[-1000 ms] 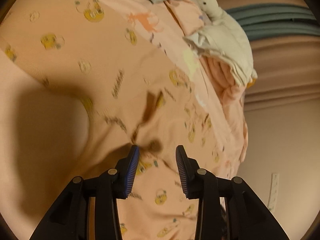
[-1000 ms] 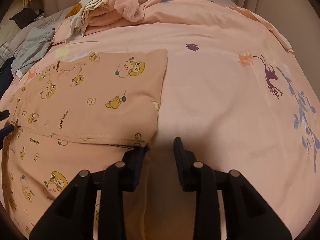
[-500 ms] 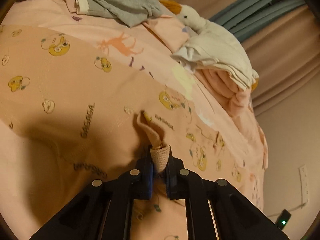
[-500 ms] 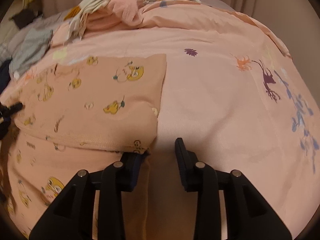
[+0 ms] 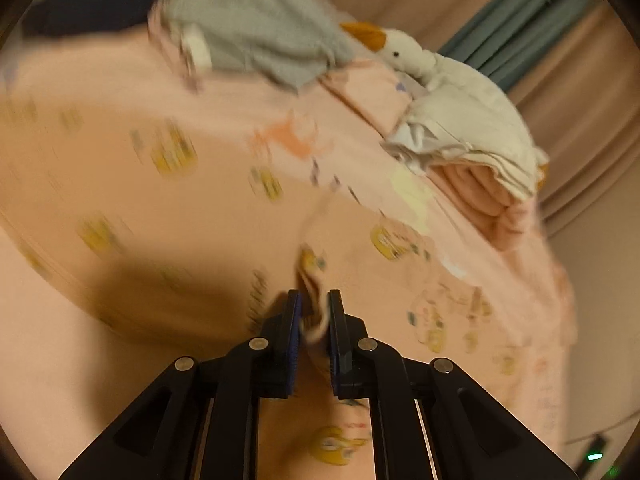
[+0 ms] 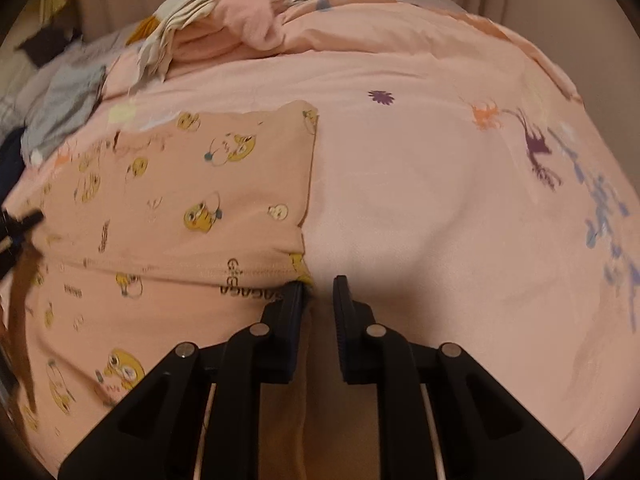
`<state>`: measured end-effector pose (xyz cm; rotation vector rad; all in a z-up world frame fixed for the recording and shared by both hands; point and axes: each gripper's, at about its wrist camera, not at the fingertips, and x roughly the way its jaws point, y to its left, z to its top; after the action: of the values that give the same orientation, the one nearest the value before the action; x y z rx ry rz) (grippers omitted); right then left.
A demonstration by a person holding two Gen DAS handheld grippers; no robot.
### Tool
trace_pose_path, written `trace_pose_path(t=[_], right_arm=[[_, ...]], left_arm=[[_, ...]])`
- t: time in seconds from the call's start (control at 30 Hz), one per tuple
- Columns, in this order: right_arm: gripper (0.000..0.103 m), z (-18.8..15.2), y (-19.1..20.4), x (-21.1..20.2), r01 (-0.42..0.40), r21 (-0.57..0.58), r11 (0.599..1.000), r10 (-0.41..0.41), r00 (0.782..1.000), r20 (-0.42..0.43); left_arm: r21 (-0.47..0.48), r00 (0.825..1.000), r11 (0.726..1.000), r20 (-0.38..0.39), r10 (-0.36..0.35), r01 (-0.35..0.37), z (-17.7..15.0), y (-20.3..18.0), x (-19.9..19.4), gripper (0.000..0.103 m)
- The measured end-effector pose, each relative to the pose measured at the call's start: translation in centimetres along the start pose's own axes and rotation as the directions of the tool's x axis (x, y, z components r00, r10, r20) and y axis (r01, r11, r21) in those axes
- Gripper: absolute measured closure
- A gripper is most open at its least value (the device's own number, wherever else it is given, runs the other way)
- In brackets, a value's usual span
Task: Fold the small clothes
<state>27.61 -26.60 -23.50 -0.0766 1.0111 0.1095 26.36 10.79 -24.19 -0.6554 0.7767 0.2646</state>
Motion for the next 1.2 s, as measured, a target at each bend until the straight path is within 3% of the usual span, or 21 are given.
trace_pose_path(t=[0.03,0.07,0.1,0.17,0.2,0.27,0.3,0.33,0.4,0.47,0.57,0.73,0.83,0.87,0.97,1.0,1.03,1.07,1.1,1.2], right_arm=[[0.086,0.1,-0.3,-0.3,-0.013,0.021,1.000,0.013,1.000,-0.002],[0.084,0.3,-0.9,-0.8,-0.050,0.071,0.996,0.051,0.999,-0.010],[0.084,0.5,-1.5,-1.0,-0.073,0.100,0.992,0.075,0.997,-0.014],[0.080,1.0,-2.2,-1.9,-0.114,0.160,0.981,0.115,0.993,0.000],[0.075,1.2,-2.2,-2.5,-0.110,0.170,0.979,0.110,0.994,0.011],[0.048,1.4,-1.8,-3.8,-0.083,0.161,0.983,0.079,0.996,0.031],[0.045,1.4,-1.4,-4.5,-0.076,0.156,0.985,0.069,0.996,0.047],[0.042,1.4,-0.9,-5.5,-0.077,0.153,0.985,0.066,0.995,0.075],[0.039,1.4,0.0,-6.9,-0.098,0.139,0.985,0.084,0.991,0.102],[0.033,1.4,1.0,-7.4,-0.110,0.119,0.987,0.098,0.990,0.104],[0.027,0.4,2.9,-7.7,-0.119,0.083,0.989,0.110,0.989,0.099],[0.027,-0.6,4.2,-5.5,-0.065,0.009,0.998,0.064,0.997,0.033],[0.027,-0.8,4.3,-4.3,-0.039,-0.013,0.999,0.039,0.999,0.005],[0.027,-0.9,4.2,-4.2,-0.036,-0.012,0.999,0.036,0.999,0.004],[0.027,-0.9,4.3,-3.5,-0.011,-0.024,1.000,0.011,1.000,-0.003],[0.027,-0.8,4.4,-3.2,-0.001,-0.032,1.000,0.000,1.000,-0.006],[0.027,-0.7,4.6,-2.8,0.014,-0.037,0.999,-0.015,1.000,-0.008],[0.027,-0.7,4.8,-2.5,0.030,-0.040,0.999,-0.030,0.999,-0.011],[0.027,-0.7,5.1,-2.2,0.042,-0.045,0.998,-0.043,0.999,-0.015],[0.029,-1.3,6.0,-0.9,0.051,-0.089,0.995,-0.055,0.997,-0.050]], left_arm=[[0.041,0.998,0.997,0.028,0.058,-0.059,0.5,-0.6,-1.1,0.095],[0.082,0.993,0.991,0.047,0.105,-0.109,1.0,-1.1,-2.2,0.084],[0.141,0.988,0.978,0.055,0.146,-0.153,1.6,-1.7,-3.2,0.054],[0.245,0.974,0.943,0.017,0.228,-0.225,2.4,-1.8,-3.8,0.010],[0.287,0.952,0.910,0.027,0.304,-0.299,2.5,-1.4,-4.3,0.008],[0.302,0.908,0.857,0.109,0.404,-0.417,2.0,0.2,-5.6,0.008],[0.279,0.893,0.848,0.136,0.430,-0.451,1.8,1.3,-6.4,0.008],[0.246,0.893,0.858,0.127,0.432,-0.450,1.9,2.7,-6.9,0.008],[0.157,0.928,0.915,0.026,0.371,-0.371,2.6,5.6,-7.5,0.008],[-0.052,0.958,0.957,-0.044,0.283,-0.285,3.3,9.7,-8.4,0.008],[-0.214,0.961,0.938,-0.019,0.276,-0.273,4.2,13.6,-9.9,0.008],[-0.301,0.965,0.922,0.027,0.262,-0.242,6.4,18.0,-11.1,0.008],[-0.348,0.957,0.906,0.065,0.282,-0.243,8.0,20.3,-10.6,0.008],[-0.356,0.961,0.906,0.068,0.268,-0.228,8.5,21.1,-9.8,0.008],[-0.384,0.992,0.917,0.027,0.124,-0.104,8.7,23.3,-6.7,0.008],[-0.398,0.993,0.912,0.011,0.115,-0.102,8.7,23.9,-5.6,0.009],[-0.393,0.990,0.914,0.053,0.127,-0.097,8.7,23.9,-5.6,0.009],[-0.387,0.987,0.917,0.085,0.136,-0.093,9.0,23.8,-6.0,0.018],[-0.379,0.986,0.922,0.105,0.129,-0.080,9.4,23.4,-6.1,0.047],[-0.393,0.987,0.919,0.137,0.078,-0.018,10.1,23.7,-5.9,0.090]])
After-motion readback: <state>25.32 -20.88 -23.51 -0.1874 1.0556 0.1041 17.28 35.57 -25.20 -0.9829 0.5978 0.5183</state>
